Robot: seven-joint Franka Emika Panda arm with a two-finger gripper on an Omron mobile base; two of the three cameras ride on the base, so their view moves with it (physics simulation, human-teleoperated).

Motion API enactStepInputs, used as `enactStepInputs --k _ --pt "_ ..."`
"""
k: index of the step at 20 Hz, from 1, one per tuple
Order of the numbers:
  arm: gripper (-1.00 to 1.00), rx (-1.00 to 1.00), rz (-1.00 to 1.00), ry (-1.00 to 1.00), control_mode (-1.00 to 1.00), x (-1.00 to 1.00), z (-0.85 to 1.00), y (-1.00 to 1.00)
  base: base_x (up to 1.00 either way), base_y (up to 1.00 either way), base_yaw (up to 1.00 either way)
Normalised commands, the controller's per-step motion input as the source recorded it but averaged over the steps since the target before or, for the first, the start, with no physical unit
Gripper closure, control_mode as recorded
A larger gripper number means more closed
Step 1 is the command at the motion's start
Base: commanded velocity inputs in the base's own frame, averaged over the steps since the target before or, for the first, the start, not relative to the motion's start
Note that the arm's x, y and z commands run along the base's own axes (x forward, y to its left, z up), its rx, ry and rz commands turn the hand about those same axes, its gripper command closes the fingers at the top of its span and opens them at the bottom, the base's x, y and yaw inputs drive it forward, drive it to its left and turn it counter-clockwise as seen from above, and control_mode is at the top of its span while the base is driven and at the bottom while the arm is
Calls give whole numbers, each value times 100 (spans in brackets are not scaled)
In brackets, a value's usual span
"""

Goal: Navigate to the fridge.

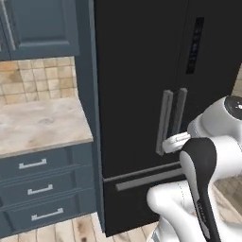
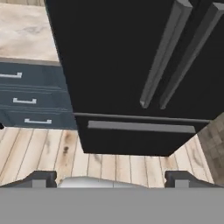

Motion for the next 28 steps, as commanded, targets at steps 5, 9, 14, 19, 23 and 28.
enactStepInputs --k 5,9,14,19,23,28 --pt "-100 0 0 0 100 0 0 0 100 -99 12" --pt "-100 0 0 0 100 0 0 0 100 -91 4" --pt "-100 0 0 0 100 0 0 0 100 -68 16" --pt "-100 0 0 0 100 0 0 0 100 -7 19" --pt "-100 0 0 0 100 0 0 0 100 -8 20" --pt "-100 0 0 0 100 0 0 0 63 -40 17"
